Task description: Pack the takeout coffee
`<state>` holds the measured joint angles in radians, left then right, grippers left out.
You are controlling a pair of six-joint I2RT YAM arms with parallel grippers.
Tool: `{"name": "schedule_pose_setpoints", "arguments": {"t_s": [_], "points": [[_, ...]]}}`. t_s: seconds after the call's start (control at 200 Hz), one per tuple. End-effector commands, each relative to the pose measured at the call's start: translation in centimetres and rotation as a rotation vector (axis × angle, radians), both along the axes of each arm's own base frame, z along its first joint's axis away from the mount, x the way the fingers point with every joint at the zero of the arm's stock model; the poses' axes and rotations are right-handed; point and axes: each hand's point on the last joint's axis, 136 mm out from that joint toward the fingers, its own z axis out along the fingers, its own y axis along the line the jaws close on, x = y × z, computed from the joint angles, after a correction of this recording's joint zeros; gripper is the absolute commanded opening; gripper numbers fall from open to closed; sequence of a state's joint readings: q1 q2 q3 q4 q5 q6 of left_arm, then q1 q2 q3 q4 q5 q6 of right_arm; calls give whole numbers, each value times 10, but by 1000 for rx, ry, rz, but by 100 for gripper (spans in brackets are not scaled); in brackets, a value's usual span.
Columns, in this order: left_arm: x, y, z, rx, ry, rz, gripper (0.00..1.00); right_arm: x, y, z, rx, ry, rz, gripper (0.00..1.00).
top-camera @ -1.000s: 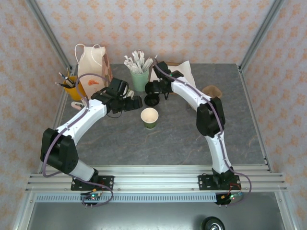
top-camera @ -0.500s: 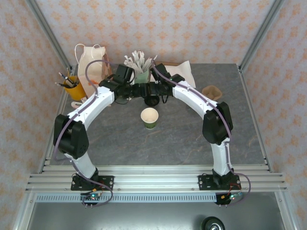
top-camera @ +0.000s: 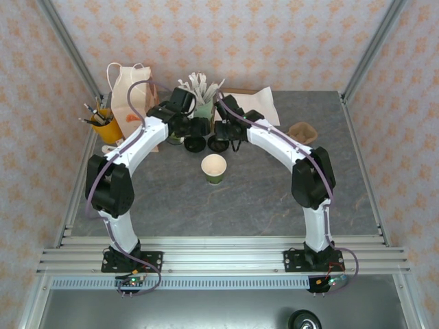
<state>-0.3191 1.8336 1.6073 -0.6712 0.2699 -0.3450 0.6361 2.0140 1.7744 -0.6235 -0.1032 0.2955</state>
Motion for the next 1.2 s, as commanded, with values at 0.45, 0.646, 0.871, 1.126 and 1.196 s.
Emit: {"name": "schedule_pose_setpoints", "arguments": {"t_s": [0.45, 0.646, 0.871, 1.126, 1.196], "points": [[-8, 57, -105, 43, 245, 227, 63, -9, -46, 43, 131, -165, -244, 99], [18, 60, -120, 65, 233, 289, 57, -15, -60, 50, 105, -200, -265, 99], [30, 52, -121, 22, 217, 269, 57, -24, -66, 50, 104, -213, -257, 99], [29, 48, -99, -1, 169, 233, 59, -24, -62, 51, 117, -208, -240, 100], [33, 48, -103, 3, 178, 234, 59, -23, -60, 52, 120, -209, -235, 99]]}}
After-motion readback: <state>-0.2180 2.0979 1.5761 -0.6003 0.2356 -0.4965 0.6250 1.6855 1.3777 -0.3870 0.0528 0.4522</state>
